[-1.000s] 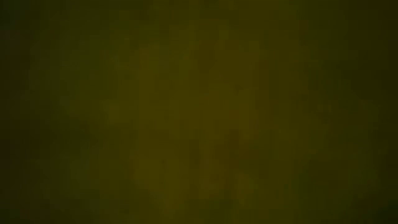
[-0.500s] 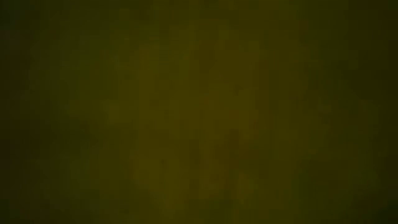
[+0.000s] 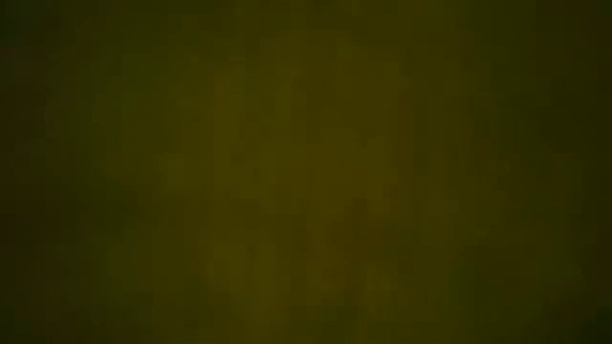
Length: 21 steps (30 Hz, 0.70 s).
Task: Fold Laundry from Bin
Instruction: Fold the yellow shirt
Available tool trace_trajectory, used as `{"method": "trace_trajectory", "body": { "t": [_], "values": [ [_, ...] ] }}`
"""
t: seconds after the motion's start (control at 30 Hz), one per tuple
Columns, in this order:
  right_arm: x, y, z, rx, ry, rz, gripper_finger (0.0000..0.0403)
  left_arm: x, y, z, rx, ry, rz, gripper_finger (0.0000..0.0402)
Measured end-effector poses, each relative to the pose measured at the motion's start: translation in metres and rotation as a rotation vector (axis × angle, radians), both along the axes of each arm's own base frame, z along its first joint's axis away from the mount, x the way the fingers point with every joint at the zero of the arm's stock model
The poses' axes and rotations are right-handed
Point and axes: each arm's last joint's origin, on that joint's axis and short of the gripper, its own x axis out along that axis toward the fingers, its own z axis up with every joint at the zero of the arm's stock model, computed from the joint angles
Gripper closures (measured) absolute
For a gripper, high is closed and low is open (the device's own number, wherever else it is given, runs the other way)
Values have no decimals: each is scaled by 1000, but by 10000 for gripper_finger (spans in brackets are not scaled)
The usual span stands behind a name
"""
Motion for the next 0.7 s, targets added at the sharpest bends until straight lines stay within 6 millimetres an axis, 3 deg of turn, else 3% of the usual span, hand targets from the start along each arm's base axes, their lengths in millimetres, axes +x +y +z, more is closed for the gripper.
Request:
{"method": "trace_trajectory", "body": {
  "t": [0.23,0.4,0.47,0.6,0.7],
  "values": [
    [4,-2,-14,-12,44,-6,264,0,0,0,1,0,0,231],
    [4,-3,-11,-27,63,-9,350,0,0,0,1,0,0,231],
    [7,-5,-4,-38,87,-12,387,0,0,0,1,0,0,231],
    [12,-3,12,-83,184,-31,388,0,0,0,1,0,0,231],
    [21,2,36,-136,195,-21,398,0,0,0,1,0,0,231]
  ]
}}
